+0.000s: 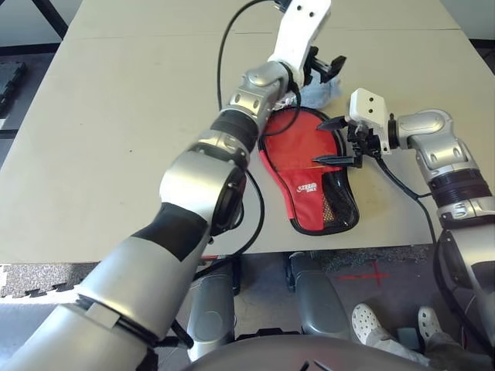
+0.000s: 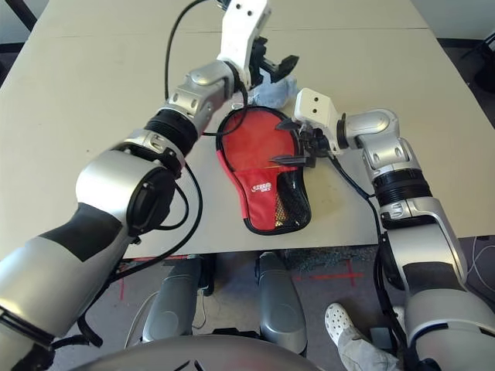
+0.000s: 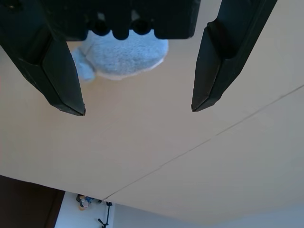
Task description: Store the ping-pong paddle in its case and zip it.
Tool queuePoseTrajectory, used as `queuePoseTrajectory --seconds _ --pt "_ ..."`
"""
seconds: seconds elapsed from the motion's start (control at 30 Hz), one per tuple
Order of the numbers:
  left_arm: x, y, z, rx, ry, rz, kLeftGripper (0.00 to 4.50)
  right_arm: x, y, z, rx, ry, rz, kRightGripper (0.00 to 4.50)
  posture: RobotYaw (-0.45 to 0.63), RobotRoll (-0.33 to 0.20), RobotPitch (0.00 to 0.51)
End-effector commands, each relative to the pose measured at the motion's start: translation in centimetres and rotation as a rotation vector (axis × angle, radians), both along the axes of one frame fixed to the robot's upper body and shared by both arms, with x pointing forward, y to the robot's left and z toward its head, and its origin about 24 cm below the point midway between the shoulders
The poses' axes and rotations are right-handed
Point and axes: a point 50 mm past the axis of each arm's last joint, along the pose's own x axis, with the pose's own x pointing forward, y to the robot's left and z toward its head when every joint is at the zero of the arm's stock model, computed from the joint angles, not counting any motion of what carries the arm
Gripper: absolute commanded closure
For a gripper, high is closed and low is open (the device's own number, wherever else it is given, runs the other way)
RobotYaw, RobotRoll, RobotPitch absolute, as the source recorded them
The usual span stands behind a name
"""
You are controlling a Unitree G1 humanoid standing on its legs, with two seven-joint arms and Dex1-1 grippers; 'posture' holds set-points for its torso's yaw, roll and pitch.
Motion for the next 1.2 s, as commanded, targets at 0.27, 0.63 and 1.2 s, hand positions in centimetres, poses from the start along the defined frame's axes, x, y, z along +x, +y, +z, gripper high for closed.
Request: queuePoseTrajectory --seconds 0.27,0.63,1.2 --pt "-0.2 5.5 -0.5 0.215 0.017 -0.216 0.03 -0.8 -1.3 -4.7 -0.101 0.177 -0.059 0.0 -0.11 0.0 0.263" --pt "-3.8 8.6 -5.6 0.265 0.111 -0.346 0.03 -0.3 -1.2 -4.7 -0.104 0.176 -0.058 0.0 -0.06 0.0 0.255" --pt "-7.4 5.9 -11.2 0.358 0.285 -0.357 0.03 0.0 -1.4 -4.4 -0.109 0.166 -0.066 0.0 -0.08 0.0 0.252"
